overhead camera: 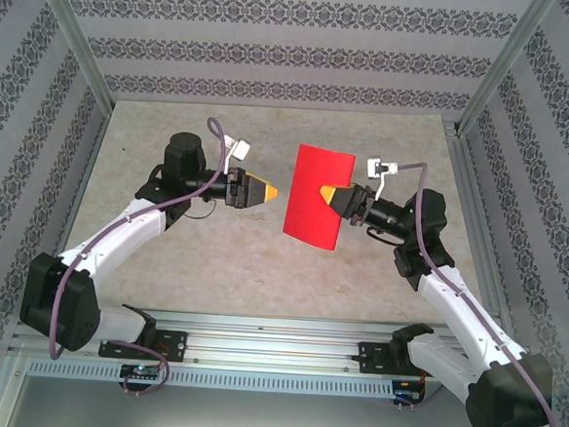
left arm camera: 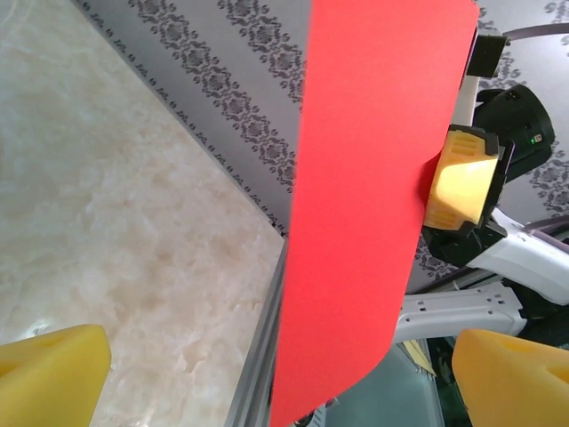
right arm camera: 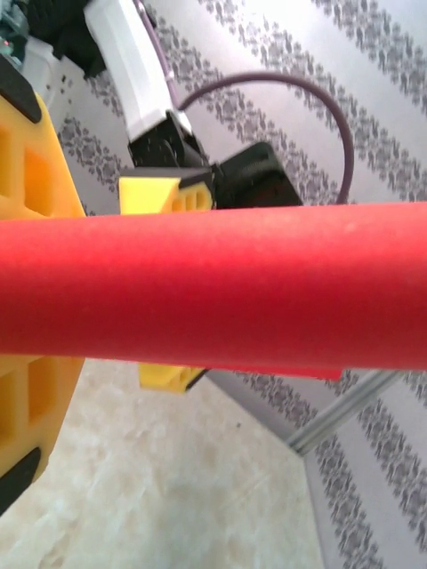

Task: Fold a paper plane with a square sheet of paper (fold left side to right side)
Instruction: Place a square sheet of paper at the center of the table.

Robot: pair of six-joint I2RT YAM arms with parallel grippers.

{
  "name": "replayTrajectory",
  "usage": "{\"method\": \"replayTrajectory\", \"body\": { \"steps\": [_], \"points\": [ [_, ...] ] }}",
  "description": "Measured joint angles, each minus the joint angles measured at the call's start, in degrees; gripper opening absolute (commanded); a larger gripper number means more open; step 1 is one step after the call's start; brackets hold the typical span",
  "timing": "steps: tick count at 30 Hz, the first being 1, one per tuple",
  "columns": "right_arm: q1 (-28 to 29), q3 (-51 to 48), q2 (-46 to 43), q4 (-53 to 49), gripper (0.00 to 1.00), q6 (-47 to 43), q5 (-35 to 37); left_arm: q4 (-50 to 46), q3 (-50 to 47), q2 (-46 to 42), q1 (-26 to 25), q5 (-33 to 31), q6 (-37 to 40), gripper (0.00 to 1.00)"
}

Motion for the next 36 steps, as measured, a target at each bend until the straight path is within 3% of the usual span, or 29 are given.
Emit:
{"method": "replayTrajectory", "body": {
  "steps": [5,7,13,16,20,26,31,36],
  "points": [
    [1.9,3.0,1.2,2.9,0.24,1.2,-2.5,3.9,1.3,0.9,-3.4,2.4,-1.6,0.9],
    [2.2,3.8,1.6,3.5,0.24,1.2,-3.0,4.9,1.7,0.9,-4.6,3.1,-2.0,0.8],
    [2.2,3.9,2.3,4.0,0.27,1.2,-3.2,6.0,3.2,1.1,-5.7,4.0,-2.3,0.19],
    [2.0,3.9,2.3,3.0,0.36,0.7,-2.8,5.6,3.7,1.5,-5.7,4.0,-1.7,0.0],
    [0.0,3.7,1.1,-4.1,0.62,-2.5,0.7,2.1,3.9,1.9,-5.7,2.3,0.2,0.0],
    [-3.4,4.0,-1.5,-24.1,0.77,-11.9,12.4,-4.8,2.1,4.2,-5.3,-3.5,2.1,0.0],
    [-4.6,3.9,-1.1,-38.6,0.73,-18.3,22.0,-12.5,-2.4,9.6,-3.6,-11.4,3.7,0.0],
    [-2.9,1.5,2.6,-40.7,0.6,-18.9,24.4,-19.2,-4.9,14.6,-3.0,-18.6,5.8,0.0]
  ]
}}
